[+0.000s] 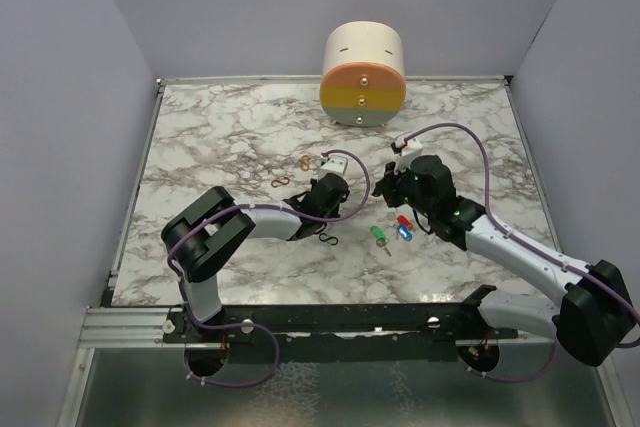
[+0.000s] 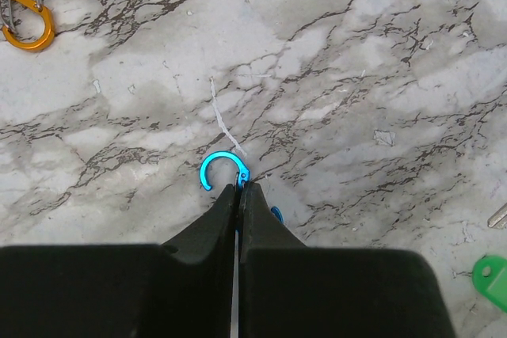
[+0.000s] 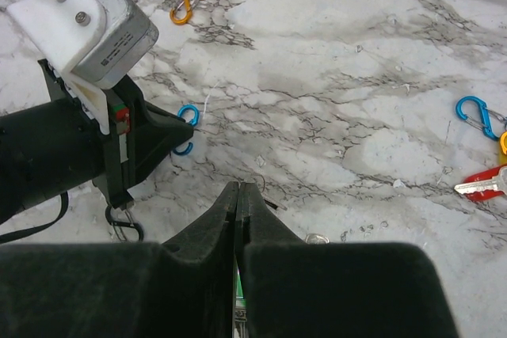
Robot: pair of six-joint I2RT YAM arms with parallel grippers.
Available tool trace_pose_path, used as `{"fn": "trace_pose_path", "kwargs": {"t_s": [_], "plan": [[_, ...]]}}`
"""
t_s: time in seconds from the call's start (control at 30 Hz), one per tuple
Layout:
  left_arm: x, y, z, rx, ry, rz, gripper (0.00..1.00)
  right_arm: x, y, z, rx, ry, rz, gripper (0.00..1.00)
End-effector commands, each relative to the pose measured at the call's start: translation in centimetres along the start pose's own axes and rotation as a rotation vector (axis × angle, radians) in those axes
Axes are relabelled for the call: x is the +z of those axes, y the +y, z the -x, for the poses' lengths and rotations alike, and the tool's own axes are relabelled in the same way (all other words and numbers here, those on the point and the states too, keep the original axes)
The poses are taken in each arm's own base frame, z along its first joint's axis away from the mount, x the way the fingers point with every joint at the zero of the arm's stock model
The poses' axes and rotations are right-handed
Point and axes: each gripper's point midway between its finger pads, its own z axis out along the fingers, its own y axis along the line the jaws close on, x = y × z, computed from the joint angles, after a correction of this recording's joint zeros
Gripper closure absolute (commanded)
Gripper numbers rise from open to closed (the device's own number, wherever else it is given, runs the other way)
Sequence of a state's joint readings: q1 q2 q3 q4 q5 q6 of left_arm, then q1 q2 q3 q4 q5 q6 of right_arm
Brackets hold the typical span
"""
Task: Put the keys on the keyring
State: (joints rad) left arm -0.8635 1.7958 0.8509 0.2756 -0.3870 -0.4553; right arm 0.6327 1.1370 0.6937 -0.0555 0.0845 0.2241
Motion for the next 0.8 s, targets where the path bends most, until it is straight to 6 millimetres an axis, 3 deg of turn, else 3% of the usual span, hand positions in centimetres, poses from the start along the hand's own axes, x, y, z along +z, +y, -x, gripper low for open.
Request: {"fn": "trace_pose_path", "kwargs": {"t_s": [0.0, 0.33, 0.77], "plan": [[-1.1, 1.0, -1.4, 0.043, 0.074, 0.025, 1.0, 0.1, 1.0, -0.3, -0.052, -0.012, 0.079, 0.99], [-5.4, -0.8, 4.5, 0.013, -0.053, -0.101, 1.0, 0.3, 4.0, -1.0, -0.183, -0.041, 0.29, 0.99], [-9.1, -1.5, 7.1, 0.03, -0.131, -0.202, 1.0, 1.6, 7.8, -0.2, -0.17, -0.058, 0.519, 0.99]]}}
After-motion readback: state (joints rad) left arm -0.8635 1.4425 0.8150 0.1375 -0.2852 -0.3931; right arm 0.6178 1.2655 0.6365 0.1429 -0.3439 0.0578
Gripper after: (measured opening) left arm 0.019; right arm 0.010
